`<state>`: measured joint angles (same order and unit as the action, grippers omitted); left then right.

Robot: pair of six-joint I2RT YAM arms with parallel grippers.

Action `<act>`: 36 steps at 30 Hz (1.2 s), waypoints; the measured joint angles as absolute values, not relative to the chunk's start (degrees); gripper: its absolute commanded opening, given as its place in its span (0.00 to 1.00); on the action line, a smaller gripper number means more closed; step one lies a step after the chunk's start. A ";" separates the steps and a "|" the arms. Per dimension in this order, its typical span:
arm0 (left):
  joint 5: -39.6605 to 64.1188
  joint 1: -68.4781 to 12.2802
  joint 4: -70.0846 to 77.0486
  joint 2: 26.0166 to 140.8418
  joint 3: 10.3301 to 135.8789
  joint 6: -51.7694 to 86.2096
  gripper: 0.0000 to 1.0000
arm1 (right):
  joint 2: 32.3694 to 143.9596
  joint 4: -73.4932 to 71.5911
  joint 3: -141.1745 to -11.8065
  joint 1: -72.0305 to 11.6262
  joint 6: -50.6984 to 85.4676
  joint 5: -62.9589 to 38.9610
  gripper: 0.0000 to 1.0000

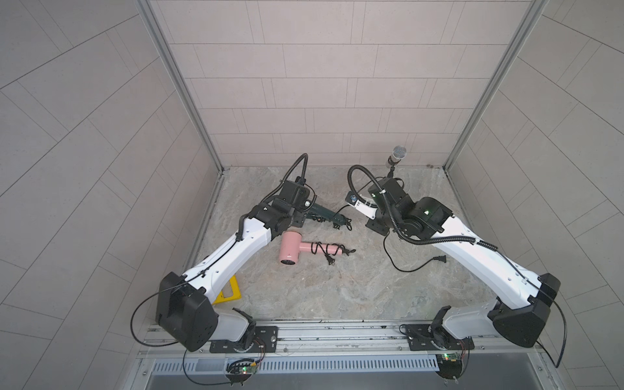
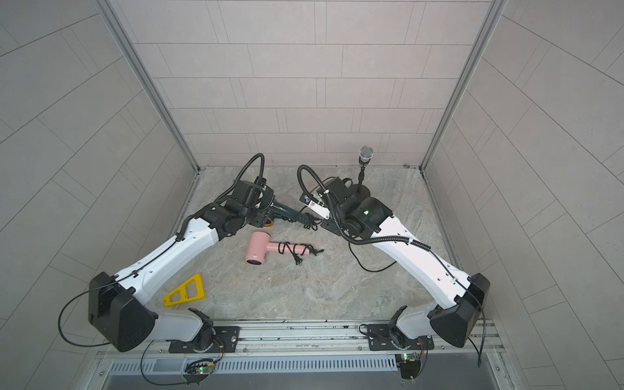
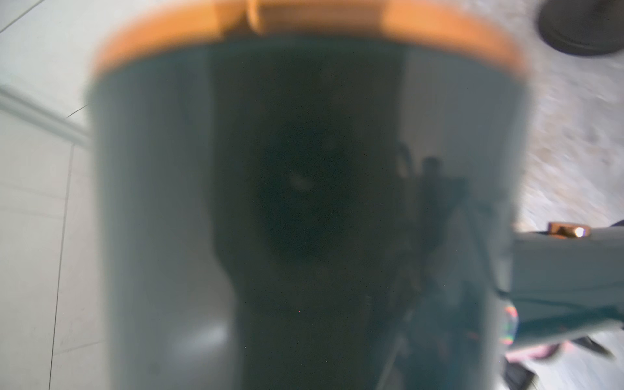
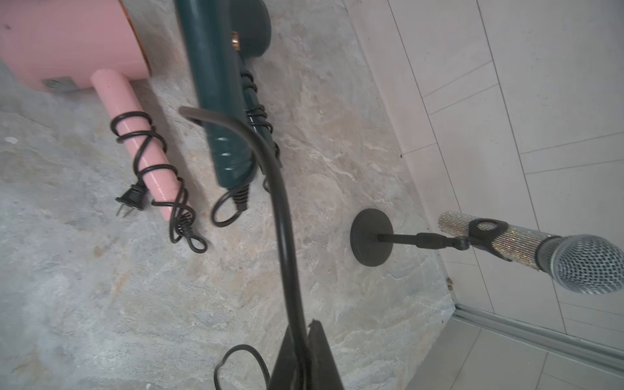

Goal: Wrap the cord around the hair dryer
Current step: Wrap the power cord around the hair dryer.

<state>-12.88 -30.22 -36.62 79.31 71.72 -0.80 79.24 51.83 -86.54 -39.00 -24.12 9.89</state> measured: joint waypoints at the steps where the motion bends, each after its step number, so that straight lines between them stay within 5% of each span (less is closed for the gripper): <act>1: -11.11 -30.22 -37.43 79.02 72.05 -1.41 0.00 | 79.29 51.72 -86.54 -38.06 -24.43 9.69 0.00; 9: 17.93 -27.33 -35.22 70.85 66.22 -0.75 0.00 | 76.73 43.38 -78.06 -25.10 -22.26 -9.41 0.00; 17: 35.79 -21.15 -14.55 68.23 57.14 18.31 0.00 | 75.72 31.94 -69.89 -21.56 -14.33 -22.63 0.00; 27: 25.93 -21.41 -5.10 68.49 55.20 35.03 0.00 | 70.91 -0.67 -50.06 -22.02 6.94 -30.50 0.00; 36: 7.90 -23.00 -11.31 69.23 54.63 38.24 0.00 | 70.81 -8.99 -44.84 -29.52 14.00 -22.85 0.00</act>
